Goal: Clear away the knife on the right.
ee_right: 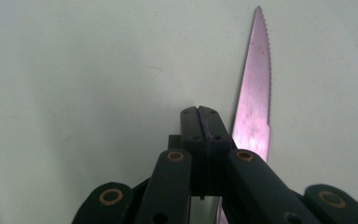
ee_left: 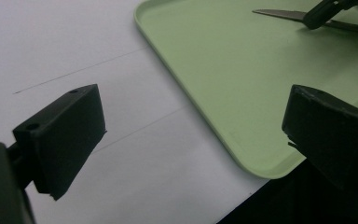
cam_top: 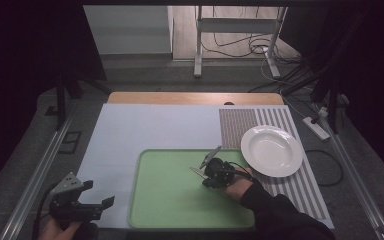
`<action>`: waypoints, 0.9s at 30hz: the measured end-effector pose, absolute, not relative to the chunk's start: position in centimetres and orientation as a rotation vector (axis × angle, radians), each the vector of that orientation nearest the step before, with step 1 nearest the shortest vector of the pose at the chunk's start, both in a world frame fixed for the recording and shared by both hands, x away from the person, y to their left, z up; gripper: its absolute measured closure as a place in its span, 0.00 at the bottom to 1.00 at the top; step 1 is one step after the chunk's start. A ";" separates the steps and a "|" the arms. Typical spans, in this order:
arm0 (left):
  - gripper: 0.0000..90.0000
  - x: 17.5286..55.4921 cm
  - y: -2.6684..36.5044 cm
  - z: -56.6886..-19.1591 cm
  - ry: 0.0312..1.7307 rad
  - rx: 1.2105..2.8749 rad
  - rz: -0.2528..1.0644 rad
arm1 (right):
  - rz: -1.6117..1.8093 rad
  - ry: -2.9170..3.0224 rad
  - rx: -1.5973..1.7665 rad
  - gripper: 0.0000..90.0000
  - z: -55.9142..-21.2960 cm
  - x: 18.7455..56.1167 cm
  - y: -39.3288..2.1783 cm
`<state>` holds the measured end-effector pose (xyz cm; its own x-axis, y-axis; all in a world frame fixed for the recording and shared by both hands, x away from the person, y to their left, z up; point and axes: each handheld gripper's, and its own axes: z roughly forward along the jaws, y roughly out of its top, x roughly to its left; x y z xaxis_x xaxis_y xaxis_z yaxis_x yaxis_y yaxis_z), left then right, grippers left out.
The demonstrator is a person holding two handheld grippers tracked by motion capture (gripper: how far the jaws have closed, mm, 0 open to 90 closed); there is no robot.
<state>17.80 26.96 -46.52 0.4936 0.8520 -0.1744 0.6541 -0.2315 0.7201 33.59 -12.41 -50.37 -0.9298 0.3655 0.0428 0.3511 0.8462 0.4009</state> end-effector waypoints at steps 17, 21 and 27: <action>0.06 17.8 27.0 -46.5 1.237 1.972 0.327 | 0.528 2.885 0.758 1.00 -50.0 36.3 -15.7; 0.06 17.8 27.0 -46.5 1.239 1.971 0.325 | 0.538 2.890 0.819 1.00 -49.9 36.8 -17.1; 0.06 17.8 27.0 -46.5 1.239 1.972 0.325 | 0.526 2.880 0.865 1.00 -49.8 37.1 -18.5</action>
<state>17.80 26.99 -46.51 0.4946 0.8508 -0.1772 0.6546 -0.2306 0.7200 37.09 -18.45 -49.76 -0.8359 0.5487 0.0140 0.5183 0.7806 0.3493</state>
